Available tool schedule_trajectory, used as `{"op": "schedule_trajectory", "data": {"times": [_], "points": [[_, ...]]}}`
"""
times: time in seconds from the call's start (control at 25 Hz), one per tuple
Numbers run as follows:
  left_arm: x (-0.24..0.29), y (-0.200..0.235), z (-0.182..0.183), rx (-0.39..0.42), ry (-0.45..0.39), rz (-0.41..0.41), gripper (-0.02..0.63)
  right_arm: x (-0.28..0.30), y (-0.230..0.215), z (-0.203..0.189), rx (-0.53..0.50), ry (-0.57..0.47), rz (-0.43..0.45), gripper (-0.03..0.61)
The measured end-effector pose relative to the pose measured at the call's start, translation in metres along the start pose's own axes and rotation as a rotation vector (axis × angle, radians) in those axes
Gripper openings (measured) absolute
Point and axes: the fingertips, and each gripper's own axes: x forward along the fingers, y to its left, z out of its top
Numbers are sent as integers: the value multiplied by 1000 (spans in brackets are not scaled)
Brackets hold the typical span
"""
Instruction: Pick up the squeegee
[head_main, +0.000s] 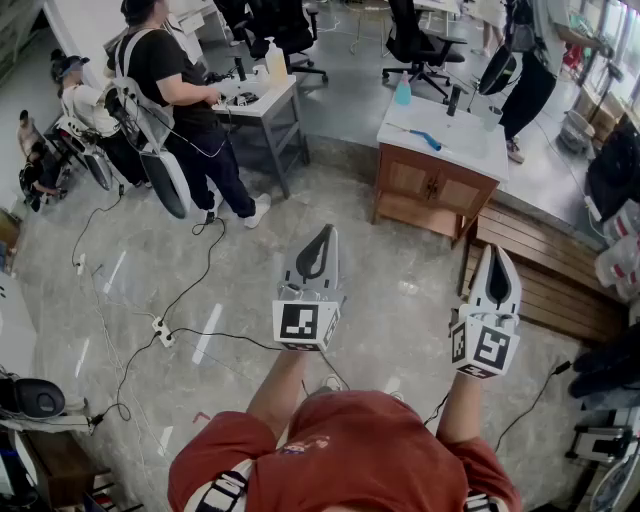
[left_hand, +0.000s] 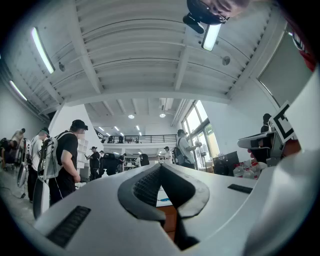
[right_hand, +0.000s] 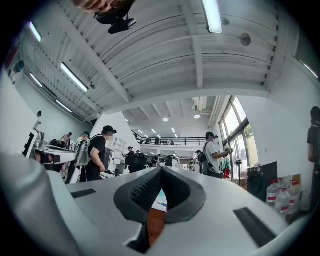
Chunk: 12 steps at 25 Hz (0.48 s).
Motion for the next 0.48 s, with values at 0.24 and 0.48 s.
{"op": "schedule_trajectory", "data": {"times": [0.24,0.48], "points": [[-2,46,-2,-6,-10,-8,18,19,50,0,-9,-3,-8,7],[-13,90,-8,-3,-8,-22,17,24,92,-6,-19,14,-16,7]]}}
